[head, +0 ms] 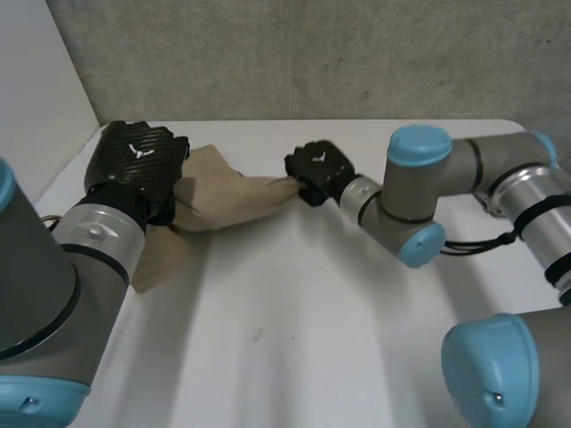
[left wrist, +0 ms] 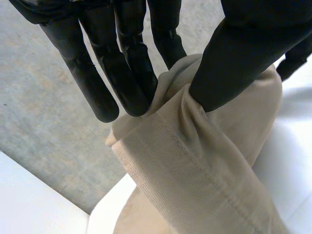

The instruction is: Fold the laundry.

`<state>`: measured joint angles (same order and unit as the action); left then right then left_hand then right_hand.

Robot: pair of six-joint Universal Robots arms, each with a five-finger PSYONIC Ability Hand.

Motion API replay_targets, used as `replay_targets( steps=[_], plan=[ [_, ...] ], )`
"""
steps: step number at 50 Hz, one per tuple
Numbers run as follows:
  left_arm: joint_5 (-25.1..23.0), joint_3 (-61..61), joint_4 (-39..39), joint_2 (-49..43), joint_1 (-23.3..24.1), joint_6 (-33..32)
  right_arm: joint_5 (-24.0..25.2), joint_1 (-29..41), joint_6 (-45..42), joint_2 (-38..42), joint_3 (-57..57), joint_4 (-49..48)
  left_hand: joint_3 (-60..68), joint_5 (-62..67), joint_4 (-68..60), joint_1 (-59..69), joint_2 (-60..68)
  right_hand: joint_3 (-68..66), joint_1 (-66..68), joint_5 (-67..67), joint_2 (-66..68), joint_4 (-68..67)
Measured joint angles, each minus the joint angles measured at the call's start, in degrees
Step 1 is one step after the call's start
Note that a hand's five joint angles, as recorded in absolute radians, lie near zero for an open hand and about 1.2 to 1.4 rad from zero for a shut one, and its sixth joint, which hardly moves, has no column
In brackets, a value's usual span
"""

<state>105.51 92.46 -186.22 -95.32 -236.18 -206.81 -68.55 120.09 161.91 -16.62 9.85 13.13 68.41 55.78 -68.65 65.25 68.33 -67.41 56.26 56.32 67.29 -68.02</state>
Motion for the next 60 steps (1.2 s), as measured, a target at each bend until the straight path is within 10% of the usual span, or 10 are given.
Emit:
replay_targets(
  steps=[12, 22, 35, 39, 47, 60],
  plan=[
    [-0.4, 6.9, -3.7, 2.1, -3.5, 0.3, -1.2, -10.2, -25.0, -33.8, 29.6, 20.7, 0.0, 0.0, -0.2, 0.0, 0.3, 0.0, 0.1, 0.5, 0.0, 0.0],
    [-0.5, 10.0, -5.0, 3.2, -3.5, 0.5, -1.4, -10.6, -28.1, -62.2, 60.3, 20.7, 0.0, 0.0, -0.2, 0.0, 0.5, 0.0, 0.1, 0.5, 0.0, 0.0],
    [-0.7, 10.9, -6.9, -1.5, -3.7, 0.4, -1.5, -9.3, -18.0, -57.0, 71.8, 12.5, -1.2, 0.0, 1.5, 0.0, -1.2, 0.0, 0.1, 0.5, 0.0, 0.0],
    [-1.4, 10.6, -7.4, -4.0, -3.8, 0.3, -1.3, -9.5, -13.3, -53.8, 72.2, 11.2, -22.4, -19.9, 22.9, -21.5, -23.6, 0.3, -0.1, 0.3, -0.3, 0.3],
    [-3.7, 10.9, -6.9, -5.7, -3.6, 0.0, -0.8, -10.8, -6.7, -53.0, 71.9, 12.6, -46.3, -44.6, 47.2, -42.7, -46.3, 25.6, -20.1, -23.7, -25.7, 26.2],
    [-4.2, 10.9, -3.8, -4.3, -4.3, 0.0, 1.1, -11.2, -3.0, -53.4, 72.0, 18.3, -47.8, -46.6, 49.0, -44.0, -48.2, 43.1, -34.7, -42.1, -42.6, 43.9]
  ],
)
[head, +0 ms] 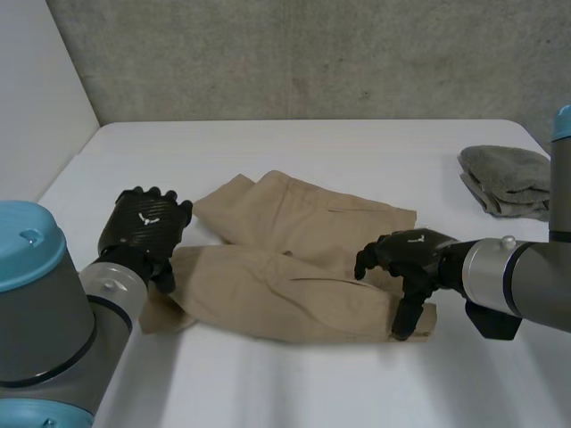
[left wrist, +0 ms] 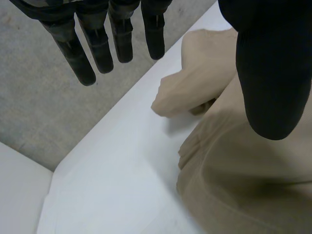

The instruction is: Fold the laundry.

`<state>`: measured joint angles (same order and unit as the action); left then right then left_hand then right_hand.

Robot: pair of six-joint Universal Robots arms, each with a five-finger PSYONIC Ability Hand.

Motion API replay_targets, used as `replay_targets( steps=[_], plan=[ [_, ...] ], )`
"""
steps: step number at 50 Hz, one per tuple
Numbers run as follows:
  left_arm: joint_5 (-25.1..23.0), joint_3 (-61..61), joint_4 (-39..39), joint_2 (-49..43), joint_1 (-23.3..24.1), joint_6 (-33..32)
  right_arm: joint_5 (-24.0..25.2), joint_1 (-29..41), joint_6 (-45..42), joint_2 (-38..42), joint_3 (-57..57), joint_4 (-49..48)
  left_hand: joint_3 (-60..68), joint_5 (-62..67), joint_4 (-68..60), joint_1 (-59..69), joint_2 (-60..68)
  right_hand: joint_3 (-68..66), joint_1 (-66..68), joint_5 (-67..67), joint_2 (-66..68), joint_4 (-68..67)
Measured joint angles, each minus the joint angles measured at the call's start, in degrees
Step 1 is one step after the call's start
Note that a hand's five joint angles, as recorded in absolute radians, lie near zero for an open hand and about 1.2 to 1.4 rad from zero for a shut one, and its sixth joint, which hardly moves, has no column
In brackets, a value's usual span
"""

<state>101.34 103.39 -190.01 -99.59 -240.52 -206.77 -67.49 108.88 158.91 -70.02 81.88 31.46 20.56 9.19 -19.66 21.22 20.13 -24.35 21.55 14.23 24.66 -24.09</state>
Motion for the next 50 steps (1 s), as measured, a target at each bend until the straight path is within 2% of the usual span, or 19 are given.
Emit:
replay_targets(
  steps=[6, 12, 13, 14, 15, 16, 19, 20, 22, 30, 33, 35, 36, 37, 39, 43, 44, 47, 50],
  plan=[
    [-0.9, -0.2, 0.6, -0.6, -1.8, -0.2, 1.3, 0.0, 0.4, 0.0, 2.1, 1.0, -6.7, -5.7, 5.8, -6.7, -6.2, 0.2, -0.3, -1.0, 0.0, 0.9],
    [-4.9, -1.5, 0.9, -2.3, -3.2, -0.3, 1.5, 0.0, 0.4, 0.1, 5.0, -0.7, -7.1, -5.9, 6.8, -7.6, -7.2, 0.2, -0.3, -1.0, 0.0, 0.9],
    [-7.1, -2.4, 1.5, -3.1, -3.9, -0.3, 1.3, 0.1, 0.3, 0.1, 6.0, -1.9, -7.1, -5.9, 6.8, -7.6, -7.2, -11.9, 9.8, 10.3, 11.9, -10.9],
    [-8.4, -3.0, 1.9, -3.7, -4.3, -0.3, 1.3, 0.1, 0.3, 0.1, 6.4, -2.5, -7.1, -5.9, 6.8, -7.6, -7.2, -11.9, 9.8, 10.3, 11.9, -10.9],
    [-10.9, -4.3, 3.0, -4.9, -5.2, -0.3, 1.1, 0.2, 0.2, 0.0, 7.6, -4.1, -7.1, -5.9, 6.8, -7.6, -7.2, -27.5, 23.7, 26.3, 27.7, -27.6],
    [-12.4, -5.2, 4.0, -5.8, -5.8, -0.3, 1.0, 0.3, 0.0, 0.0, 8.3, -5.2, -7.1, -5.9, 6.8, -7.6, -7.2, -36.3, 30.9, 35.1, 37.1, -36.6],
    [-16.8, -8.9, 8.5, -9.6, -7.7, -0.4, 0.5, 0.6, -0.5, -0.2, 10.2, -8.4, -7.1, -5.9, 6.8, -7.6, -7.2, -43.2, 34.7, 41.8, 42.6, -43.6],
    [-16.8, -8.9, 8.5, -9.6, -7.7, -0.4, 0.5, 0.6, -0.5, -0.2, 10.2, -8.4, -7.1, -5.9, 6.8, -7.6, -7.2, -43.2, 34.7, 41.8, 42.6, -43.6],
    [-19.1, -12.8, 14.2, -13.2, -9.3, -0.5, -0.4, 0.8, -1.3, -0.9, 11.8, -11.1, -7.1, -5.9, 6.8, -7.6, -7.2, -43.3, 34.7, 42.1, 42.6, -43.9],
    [-20.3, -19.6, 25.2, -19.8, -12.6, -1.3, -3.5, 1.0, -7.5, -2.9, 15.2, -14.0, -4.1, -2.4, 3.0, -4.1, -3.5, -43.3, 34.7, 42.1, 42.6, -43.9],
    [-20.2, -20.8, 26.5, -21.1, -13.4, -1.5, -5.3, 1.4, -12.5, -3.2, 16.6, -13.8, 21.2, 21.4, -22.3, 22.0, 21.9, -43.3, 34.7, 42.1, 42.6, -43.9],
    [-20.1, -21.1, 26.7, -21.5, -13.6, -1.6, -6.3, 1.8, -15.0, -3.2, 17.2, -13.7, 21.2, 21.4, -22.3, 22.0, 21.9, -43.3, 34.7, 42.1, 42.6, -43.9],
    [-20.0, -21.2, 26.7, -21.5, -13.6, -1.6, -6.5, 1.9, -15.7, -3.2, 17.3, -13.6, 31.9, 30.1, -33.0, 30.2, 32.6, -43.3, 34.7, 42.2, 42.6, -43.9],
    [-20.0, -21.2, 26.7, -21.5, -13.6, -1.6, -6.5, 1.9, -15.7, -3.2, 17.3, -13.6, 31.9, 30.1, -33.0, 30.2, 32.6, -43.3, 34.7, 42.2, 42.6, -43.9],
    [-20.0, -21.4, 26.4, -21.7, -13.5, -1.6, -7.6, 2.5, -18.0, -3.0, 17.2, -13.4, 44.9, 39.6, -46.3, 40.7, 45.8, -43.3, 34.7, 42.1, 42.6, -43.9],
    [-19.8, -21.9, 25.7, -21.6, -13.2, -1.6, -8.2, 3.0, -18.3, -1.9, 15.4, -13.1, 47.3, 40.4, -48.7, 41.0, 47.9, -42.9, 34.2, 41.8, 42.3, -43.6],
    [-19.8, -22.2, 25.4, -21.6, -13.1, -1.5, -8.3, 3.0, -18.0, -1.5, 14.9, -13.0, 47.4, 40.4, -48.8, 41.2, 48.0, -33.8, 27.9, 33.8, 32.2, -34.2],
    [-19.6, -22.9, 24.7, -21.5, -12.8, -1.4, -8.2, 3.4, -14.5, 0.3, 11.8, -11.6, 47.5, 43.1, -48.9, 41.5, 48.1, -17.2, 14.4, 19.0, 16.6, -18.0],
    [-19.5, -23.4, 24.2, -21.4, -12.4, -1.3, -7.8, 3.5, -10.0, 1.6, 9.2, -9.6, 47.5, 44.4, -48.9, 41.5, 48.1, -14.5, 12.0, 15.5, 14.2, -14.8]
  ],
)
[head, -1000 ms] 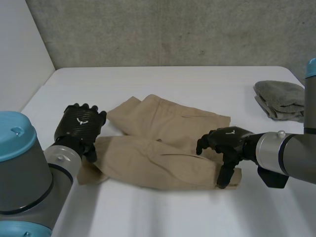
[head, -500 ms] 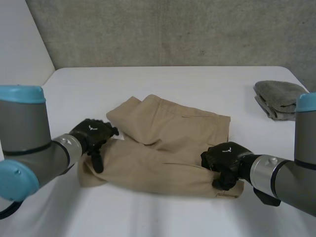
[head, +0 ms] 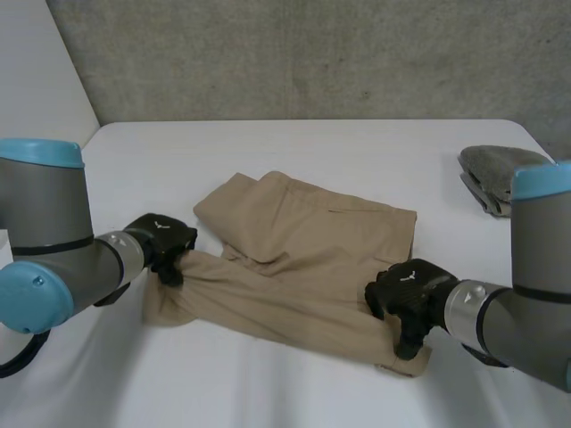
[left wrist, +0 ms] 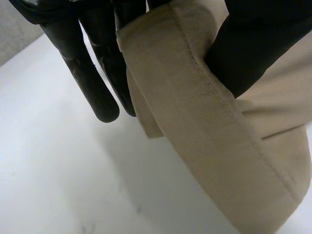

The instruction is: Fold the laundry.

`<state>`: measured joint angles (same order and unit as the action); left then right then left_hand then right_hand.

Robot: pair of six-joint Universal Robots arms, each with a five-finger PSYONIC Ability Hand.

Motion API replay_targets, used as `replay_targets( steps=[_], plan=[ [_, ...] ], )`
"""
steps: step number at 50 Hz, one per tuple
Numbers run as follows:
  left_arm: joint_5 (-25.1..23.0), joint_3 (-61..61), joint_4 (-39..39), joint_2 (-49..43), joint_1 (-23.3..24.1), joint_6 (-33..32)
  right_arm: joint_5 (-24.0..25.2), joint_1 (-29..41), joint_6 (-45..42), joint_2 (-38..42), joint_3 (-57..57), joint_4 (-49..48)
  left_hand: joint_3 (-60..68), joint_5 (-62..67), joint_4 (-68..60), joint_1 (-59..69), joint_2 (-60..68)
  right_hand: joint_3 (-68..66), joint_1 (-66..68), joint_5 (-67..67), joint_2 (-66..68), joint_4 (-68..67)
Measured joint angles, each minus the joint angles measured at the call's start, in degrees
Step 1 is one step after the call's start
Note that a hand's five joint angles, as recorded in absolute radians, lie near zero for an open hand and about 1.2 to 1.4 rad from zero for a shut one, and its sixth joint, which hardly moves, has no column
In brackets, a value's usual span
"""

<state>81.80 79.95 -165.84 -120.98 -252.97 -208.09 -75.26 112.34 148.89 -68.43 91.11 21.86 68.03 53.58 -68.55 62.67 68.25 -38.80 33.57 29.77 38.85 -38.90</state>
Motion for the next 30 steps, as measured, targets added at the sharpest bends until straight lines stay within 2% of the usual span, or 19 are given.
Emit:
replay_targets(
  steps=[6, 18, 30],
  plan=[
    [0.2, -0.2, -0.5, 0.3, 0.6, 0.1, 2.4, -0.2, 7.7, 0.9, -3.2, 4.2, 0.1, 0.1, 0.0, 0.0, 0.1, 1.7, -1.5, -3.0, -1.4, 2.4],
    [0.3, 0.2, -0.6, 0.8, 0.8, 0.8, 6.7, -1.2, 12.6, 0.8, -3.8, 8.3, 0.1, 0.1, 0.0, 0.0, 0.1, 8.2, -6.5, -8.8, -8.1, 8.1],
    [0.3, 0.8, -1.0, 2.8, 0.2, 6.3, 7.4, -1.0, 16.3, 2.7, -0.1, 2.4, 0.1, 0.1, 0.0, 0.0, 0.2, 8.6, -6.9, -9.6, -8.6, 8.8]
  ],
)
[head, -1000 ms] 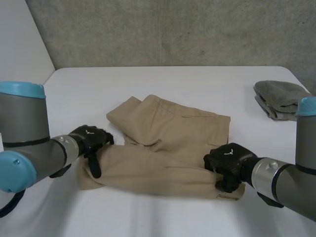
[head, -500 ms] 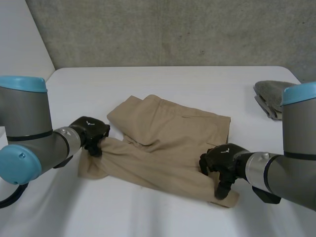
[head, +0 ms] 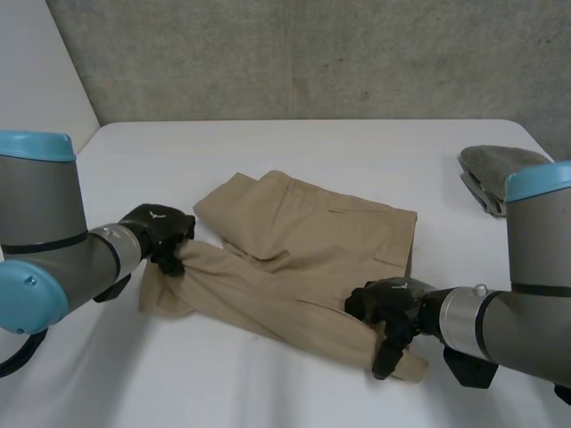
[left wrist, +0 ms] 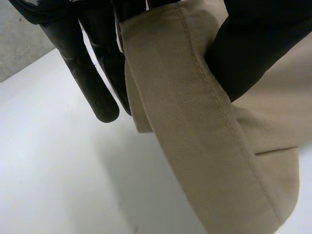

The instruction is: Fold the laundry.

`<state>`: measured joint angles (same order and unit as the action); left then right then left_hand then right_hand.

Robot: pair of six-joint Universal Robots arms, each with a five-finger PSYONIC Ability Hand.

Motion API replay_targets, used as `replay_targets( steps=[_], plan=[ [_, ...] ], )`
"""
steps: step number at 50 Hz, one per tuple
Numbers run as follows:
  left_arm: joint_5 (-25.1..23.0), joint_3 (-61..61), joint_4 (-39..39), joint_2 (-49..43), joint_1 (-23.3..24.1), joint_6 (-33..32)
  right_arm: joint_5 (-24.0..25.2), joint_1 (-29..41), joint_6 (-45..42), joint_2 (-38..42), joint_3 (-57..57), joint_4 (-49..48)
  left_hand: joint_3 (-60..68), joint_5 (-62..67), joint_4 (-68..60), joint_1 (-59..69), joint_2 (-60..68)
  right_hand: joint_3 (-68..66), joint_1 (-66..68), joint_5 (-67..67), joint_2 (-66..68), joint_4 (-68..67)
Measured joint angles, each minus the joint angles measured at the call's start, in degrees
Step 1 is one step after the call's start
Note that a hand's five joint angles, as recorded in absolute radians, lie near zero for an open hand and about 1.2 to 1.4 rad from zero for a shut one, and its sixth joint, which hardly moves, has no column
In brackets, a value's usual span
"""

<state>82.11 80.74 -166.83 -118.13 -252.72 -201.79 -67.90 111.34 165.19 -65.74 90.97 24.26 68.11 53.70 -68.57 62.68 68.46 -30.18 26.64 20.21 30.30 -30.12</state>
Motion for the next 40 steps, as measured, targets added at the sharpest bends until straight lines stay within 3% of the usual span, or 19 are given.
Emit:
replay_targets(
  steps=[6, 8, 9, 11, 14, 19, 23, 27, 33, 40],
  plan=[
    [-0.1, 0.4, -0.1, 0.2, -0.1, 1.6, -0.2, 0.3, 0.7, 1.4, 1.1, -2.8, 0.0, 0.0, 0.0, 0.0, 0.0, -5.7, 4.5, 5.4, 5.5, -5.6],
    [-0.1, 0.5, -0.2, 0.1, -0.2, 1.9, -0.3, 0.4, 0.8, 2.0, 1.4, -3.7, 0.0, 0.0, 0.0, 0.0, 0.0, -11.9, 9.9, 10.7, 12.1, -11.9],
    [-0.1, 0.5, -0.3, 0.0, -0.2, 2.0, -0.4, 0.4, 0.8, 2.3, 1.4, -4.0, 0.0, 0.0, 0.0, 0.0, 0.0, -21.9, 19.5, 20.9, 23.7, -23.0],
    [-0.1, 0.5, -0.6, -0.1, -0.3, 2.0, -0.5, 0.4, 0.8, 2.6, 1.2, -4.6, 0.0, 0.0, 0.0, 0.0, 0.0, -32.5, 27.1, 30.5, 31.3, -32.7],
    [0.0, 0.2, -1.3, -0.3, -0.4, 2.0, -0.6, 0.4, 0.5, 3.1, 0.5, -5.1, 0.0, 0.0, 0.0, 0.0, 0.0, -37.4, 29.4, 35.2, 36.2, -37.7],
    [0.0, -0.7, -2.4, -0.6, -0.5, 2.1, -0.7, 0.5, -0.2, 3.6, -1.5, -5.4, 0.0, 0.0, 0.0, 0.0, 0.0, -37.5, 29.4, 35.2, 37.1, -37.9],
    [0.1, -5.1, -7.2, -1.7, -0.5, 1.8, -2.7, 0.6, -5.3, 4.3, -11.3, -5.2, 0.2, 0.0, -0.1, 0.0, 0.1, -37.5, 29.8, 35.2, 37.1, -37.9],
    [0.9, -10.8, -13.5, -2.5, -0.4, 1.7, -6.7, 0.9, -11.6, 4.8, -23.4, -5.5, 0.2, 0.0, -0.2, 0.0, 0.1, -37.5, 29.8, 35.2, 37.2, -37.9],
    [4.9, -21.6, -31.8, -1.7, 0.0, 1.7, -15.8, 2.5, -22.0, 6.1, -48.6, -8.3, 0.3, 0.0, -0.2, 0.0, 0.1, -37.5, 29.8, 35.2, 37.2, -37.9],
    [6.5, -24.8, -49.3, 2.2, -0.1, 2.2, -18.0, 5.6, -21.9, 8.8, -65.9, -21.4, 0.3, 0.0, -0.2, 0.0, 0.1, -37.5, 29.8, 36.2, 37.2, -37.9]
  ],
)
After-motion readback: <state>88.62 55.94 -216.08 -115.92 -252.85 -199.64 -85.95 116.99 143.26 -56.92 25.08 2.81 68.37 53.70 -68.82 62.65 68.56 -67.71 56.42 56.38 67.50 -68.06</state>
